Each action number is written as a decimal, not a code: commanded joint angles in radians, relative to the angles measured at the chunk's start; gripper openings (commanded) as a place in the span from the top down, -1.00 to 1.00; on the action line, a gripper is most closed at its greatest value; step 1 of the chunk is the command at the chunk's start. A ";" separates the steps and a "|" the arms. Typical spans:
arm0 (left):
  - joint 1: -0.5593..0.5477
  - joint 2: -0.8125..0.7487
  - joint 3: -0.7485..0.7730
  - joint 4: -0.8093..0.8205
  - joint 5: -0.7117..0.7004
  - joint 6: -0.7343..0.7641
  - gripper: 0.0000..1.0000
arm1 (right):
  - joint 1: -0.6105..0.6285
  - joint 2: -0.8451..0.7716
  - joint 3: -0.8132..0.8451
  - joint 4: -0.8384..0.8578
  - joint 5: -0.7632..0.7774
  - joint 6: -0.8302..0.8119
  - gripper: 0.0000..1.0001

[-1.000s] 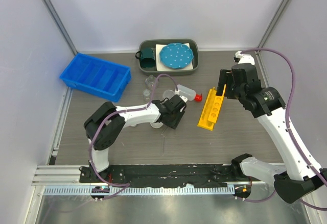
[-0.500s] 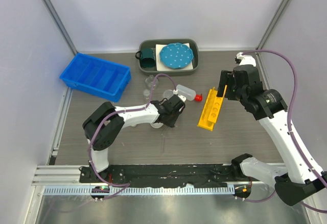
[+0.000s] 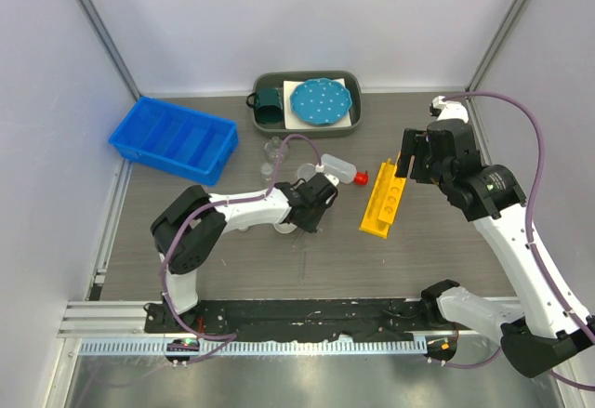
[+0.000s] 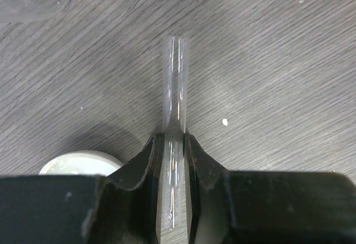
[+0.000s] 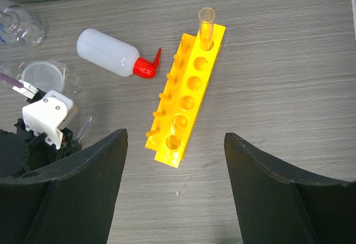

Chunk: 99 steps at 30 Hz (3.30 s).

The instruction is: Organize the chemistry lab equipment

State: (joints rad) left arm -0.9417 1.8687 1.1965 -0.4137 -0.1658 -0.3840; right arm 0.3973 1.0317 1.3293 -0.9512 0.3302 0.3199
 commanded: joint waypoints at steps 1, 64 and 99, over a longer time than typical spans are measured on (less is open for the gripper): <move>-0.005 -0.014 0.058 -0.079 -0.021 0.023 0.87 | 0.005 -0.024 0.010 0.017 0.001 -0.001 -0.51; 0.093 -0.746 -0.224 0.375 1.175 -0.184 0.88 | 0.049 -0.326 -0.297 0.376 -1.119 0.400 -0.29; 0.126 -0.735 -0.241 0.406 1.183 -0.207 0.91 | 0.331 -0.237 -0.298 0.459 -0.885 0.416 0.31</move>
State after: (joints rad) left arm -0.8223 1.1439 0.9516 -0.0555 0.9962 -0.5770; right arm 0.7174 0.7986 1.0054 -0.5438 -0.5762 0.7338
